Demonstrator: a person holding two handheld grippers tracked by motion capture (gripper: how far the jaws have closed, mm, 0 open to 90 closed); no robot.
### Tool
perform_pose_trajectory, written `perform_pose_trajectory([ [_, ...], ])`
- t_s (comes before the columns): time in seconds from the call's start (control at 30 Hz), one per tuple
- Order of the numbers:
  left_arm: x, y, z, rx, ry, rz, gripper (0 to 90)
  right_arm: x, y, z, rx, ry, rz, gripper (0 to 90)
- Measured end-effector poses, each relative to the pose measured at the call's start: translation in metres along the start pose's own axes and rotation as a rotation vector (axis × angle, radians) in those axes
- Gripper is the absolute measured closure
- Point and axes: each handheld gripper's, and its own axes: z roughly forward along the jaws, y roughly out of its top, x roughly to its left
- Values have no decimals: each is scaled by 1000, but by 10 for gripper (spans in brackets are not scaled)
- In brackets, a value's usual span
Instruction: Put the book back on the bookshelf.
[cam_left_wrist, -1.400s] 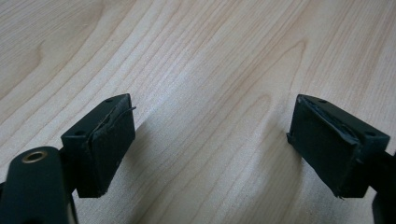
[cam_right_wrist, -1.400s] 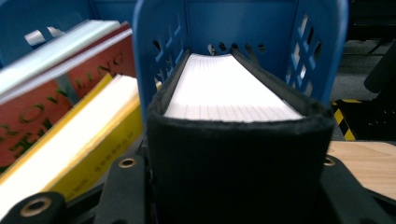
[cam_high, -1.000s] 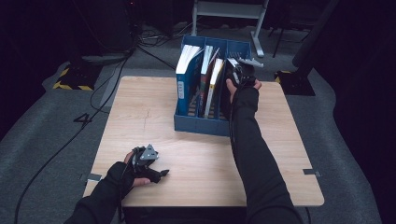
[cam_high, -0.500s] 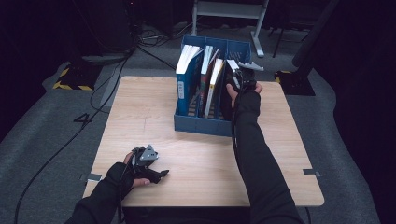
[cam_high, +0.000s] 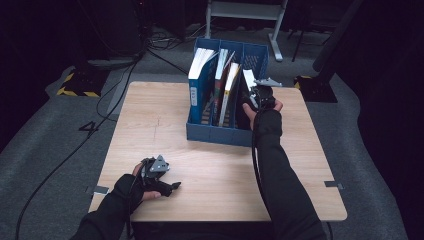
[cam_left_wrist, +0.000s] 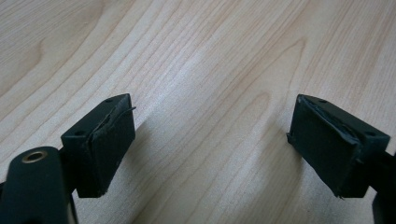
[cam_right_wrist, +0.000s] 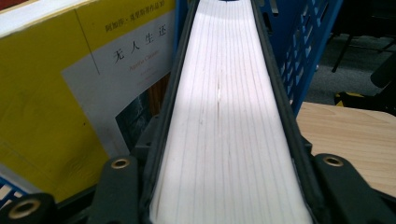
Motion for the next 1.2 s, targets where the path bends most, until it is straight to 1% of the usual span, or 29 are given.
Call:
perform_pose_trajectory([
  [0.03, 0, 0, 0, 0, 0, 0, 148, -1, 0, -1, 8, 11, 7, 478],
  [0.27, 0, 0, 0, 0, 0, -3, 148, -5, 8, 1, 56, 49, -24, 438],
  [0.3, 0, 0, 0, 0, 0, -3, 148, -5, 8, 1, 56, 49, -24, 438],
  [0.33, 0, 0, 0, 1, 0, -2, 148, -5, 13, 3, 79, 54, -50, 420],
  [0.37, 0, 0, 0, 2, 0, -1, 148, -5, 13, 3, 79, 54, -50, 420],
  [0.43, 0, 0, 0, 1, 0, -1, 148, -6, 16, 5, 94, 63, -65, 402],
  [0.5, 0, 0, 0, 1, 0, -1, 148, -6, 19, 7, 103, 71, -64, 383],
  [0.57, 0, 0, 0, 3, -1, 0, 148, -3, 22, 11, 131, 63, -95, 371],
  [0.6, 0, 0, 0, 3, -2, -1, 148, -1, 24, 12, 147, 49, -127, 374],
  [0.67, 0, 0, 0, 3, -2, -1, 148, 1, 25, 13, 166, 36, -160, 382],
  [0.73, 0, 0, 0, 3, -1, -1, 148, 2, 26, 13, 170, 32, -155, 384],
  [0.77, 0, 0, 0, 3, -1, 0, 148, 0, 26, 14, 173, 41, -136, 382],
  [0.9, 0, 0, 0, 3, -2, 0, 148, -4, 25, 13, 176, 55, -107, 377],
  [0.93, 0, 0, 0, 2, -3, -1, 148, -5, 24, 12, 169, 62, -87, 377],
  [0.97, 0, 0, 0, 1, -2, -1, 149, -6, 22, 9, 156, 82, -69, 377],
  [1.0, 0, 0, 0, 1, -1, 0, 148, -8, 21, 7, 151, 92, -60, 382],
  [1.1, 0, -1, -1, 0, -1, 1, 149, -15, 12, -1, 119, 125, -50, 388],
  [1.2, 0, -1, -1, 0, -1, 2, 149, -20, 3, -9, 109, 155, -56, 387],
])
